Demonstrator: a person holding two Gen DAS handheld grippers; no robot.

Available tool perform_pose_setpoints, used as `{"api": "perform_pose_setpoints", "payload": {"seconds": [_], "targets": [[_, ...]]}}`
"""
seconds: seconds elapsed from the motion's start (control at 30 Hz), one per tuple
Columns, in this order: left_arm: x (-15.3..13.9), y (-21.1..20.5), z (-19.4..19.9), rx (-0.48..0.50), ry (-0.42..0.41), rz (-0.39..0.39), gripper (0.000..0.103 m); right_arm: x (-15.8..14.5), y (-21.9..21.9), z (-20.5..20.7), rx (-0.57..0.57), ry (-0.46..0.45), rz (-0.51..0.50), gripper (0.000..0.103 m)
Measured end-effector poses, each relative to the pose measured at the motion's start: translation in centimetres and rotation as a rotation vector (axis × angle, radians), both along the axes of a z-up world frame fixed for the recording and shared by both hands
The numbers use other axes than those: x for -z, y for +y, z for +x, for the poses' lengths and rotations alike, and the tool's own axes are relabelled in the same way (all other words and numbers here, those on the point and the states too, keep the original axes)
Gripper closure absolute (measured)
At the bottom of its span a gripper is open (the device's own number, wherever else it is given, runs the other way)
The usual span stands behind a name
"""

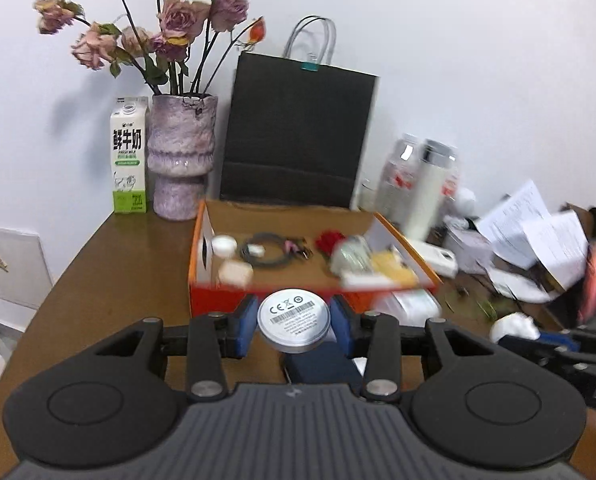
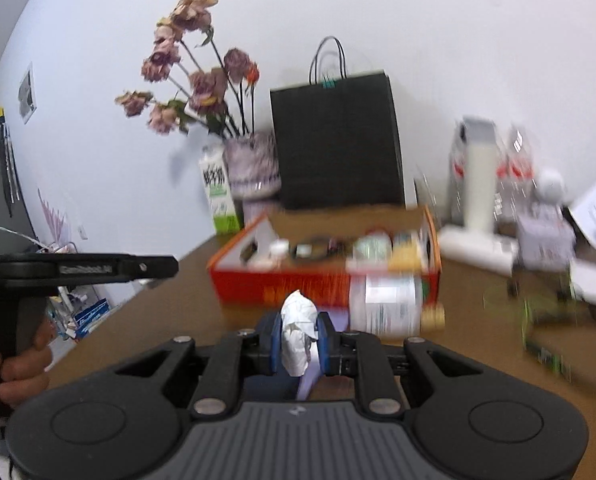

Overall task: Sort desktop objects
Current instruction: 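Carry the container and tissue into the box and open both tools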

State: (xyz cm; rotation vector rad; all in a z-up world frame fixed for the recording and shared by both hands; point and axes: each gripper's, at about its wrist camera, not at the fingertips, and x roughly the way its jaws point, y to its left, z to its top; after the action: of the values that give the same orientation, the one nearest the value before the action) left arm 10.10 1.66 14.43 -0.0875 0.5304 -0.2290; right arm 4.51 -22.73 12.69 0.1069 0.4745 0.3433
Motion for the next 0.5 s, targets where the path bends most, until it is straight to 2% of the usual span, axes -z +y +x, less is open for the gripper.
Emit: {"api": "perform_pose_setpoints", "payload": {"seconds": [0.13,0.23,0.37,0.5], "targets": [[-0.7,-0.3,8.5,-0.024,0.038,0.047,0.063,-2.6,0.2,8.5,-0.019,0.022,0.010,0.086],[0.4,-1.0,14.8,-0.008,0.108,0.077,0.063,-2.9,0.9,15.6,-0.031,0.097,0.001,0.086],[4.0,-2.2,22.1,-0.021,0.226,0.204,0.063,-1.1,2.2,24.9,-0.020,0.241,-0.045,0.086],[6.8,-2.8,25.8,-0.006,0.296,0.283,0.063,2.9,4.0,32.0,0.016,0.382,-0.108,0.086]]}}
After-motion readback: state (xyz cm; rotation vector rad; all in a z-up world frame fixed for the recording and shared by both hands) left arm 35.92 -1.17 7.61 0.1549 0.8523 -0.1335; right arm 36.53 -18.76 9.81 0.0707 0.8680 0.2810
